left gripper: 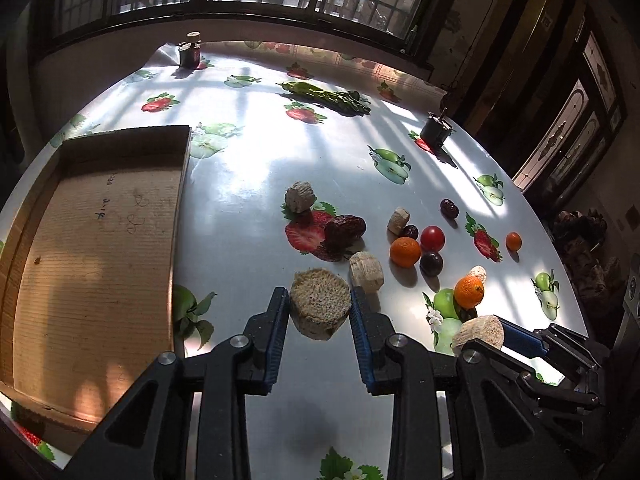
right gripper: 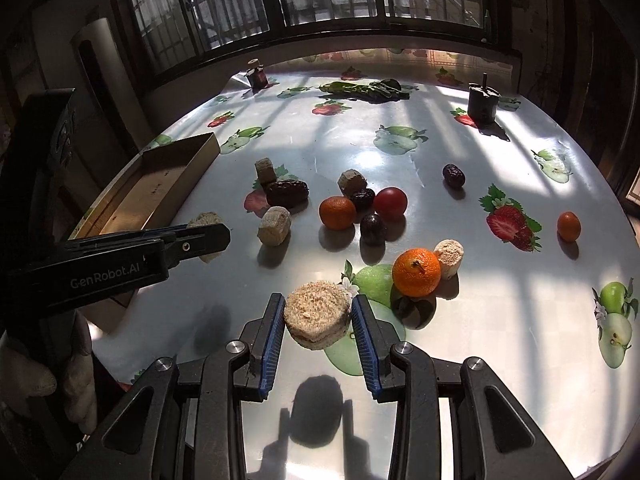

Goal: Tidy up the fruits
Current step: 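Grasp a beige round cake with the left tool while the right tool grasps another cake, then carry the cakes over the cardboard box and open both tools to drop them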

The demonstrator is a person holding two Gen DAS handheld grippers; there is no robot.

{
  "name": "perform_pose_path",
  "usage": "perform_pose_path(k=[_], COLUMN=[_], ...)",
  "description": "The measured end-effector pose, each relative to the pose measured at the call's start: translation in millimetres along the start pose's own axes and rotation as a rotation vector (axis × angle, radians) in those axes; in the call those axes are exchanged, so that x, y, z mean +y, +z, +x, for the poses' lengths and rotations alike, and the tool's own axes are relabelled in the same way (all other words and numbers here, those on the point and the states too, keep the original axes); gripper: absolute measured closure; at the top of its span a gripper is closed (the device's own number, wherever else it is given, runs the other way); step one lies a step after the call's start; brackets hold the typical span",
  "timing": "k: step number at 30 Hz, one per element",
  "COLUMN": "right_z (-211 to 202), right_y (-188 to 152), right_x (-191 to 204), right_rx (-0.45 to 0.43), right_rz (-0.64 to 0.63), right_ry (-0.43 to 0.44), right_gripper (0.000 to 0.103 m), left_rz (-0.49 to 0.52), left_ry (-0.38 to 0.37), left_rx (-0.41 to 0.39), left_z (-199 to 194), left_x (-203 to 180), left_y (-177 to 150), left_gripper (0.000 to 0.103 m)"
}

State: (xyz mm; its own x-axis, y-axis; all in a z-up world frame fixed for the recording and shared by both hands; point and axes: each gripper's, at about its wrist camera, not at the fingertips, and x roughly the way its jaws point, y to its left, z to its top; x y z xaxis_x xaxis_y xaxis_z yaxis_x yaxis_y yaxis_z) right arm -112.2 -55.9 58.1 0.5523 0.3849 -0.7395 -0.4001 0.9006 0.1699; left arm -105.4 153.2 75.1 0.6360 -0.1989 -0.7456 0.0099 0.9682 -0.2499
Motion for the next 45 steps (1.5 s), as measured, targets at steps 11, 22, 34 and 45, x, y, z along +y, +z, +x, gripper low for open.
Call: perform_pose_path(k=[11,22,34,45], right_z=[45,136,120,47], right_y=[48,34,40,30], right_x=[137,218,217,107], right_rx=[-0.006,0.196,0.137,0.003], right_rz=[-0.200,-0.288,-0.268,-0.070], right_ry=[0.280,0.343,0.353,0.285], right_gripper=[0.066,0.066,0.046,0.041], left_rz=[-0.205,-0.261,-0.315,-0.200], left_ry=[0.364,0.410,0.366,0.235], left_rx=[-0.065,-0.011,-0.102,-0.135], left_z=[-43,-37,-70,-77], left_x=[162,205,195,117], left_y=[-16,-33,-26,-11], left_gripper=[0.073,0.073,0.046,0.036])
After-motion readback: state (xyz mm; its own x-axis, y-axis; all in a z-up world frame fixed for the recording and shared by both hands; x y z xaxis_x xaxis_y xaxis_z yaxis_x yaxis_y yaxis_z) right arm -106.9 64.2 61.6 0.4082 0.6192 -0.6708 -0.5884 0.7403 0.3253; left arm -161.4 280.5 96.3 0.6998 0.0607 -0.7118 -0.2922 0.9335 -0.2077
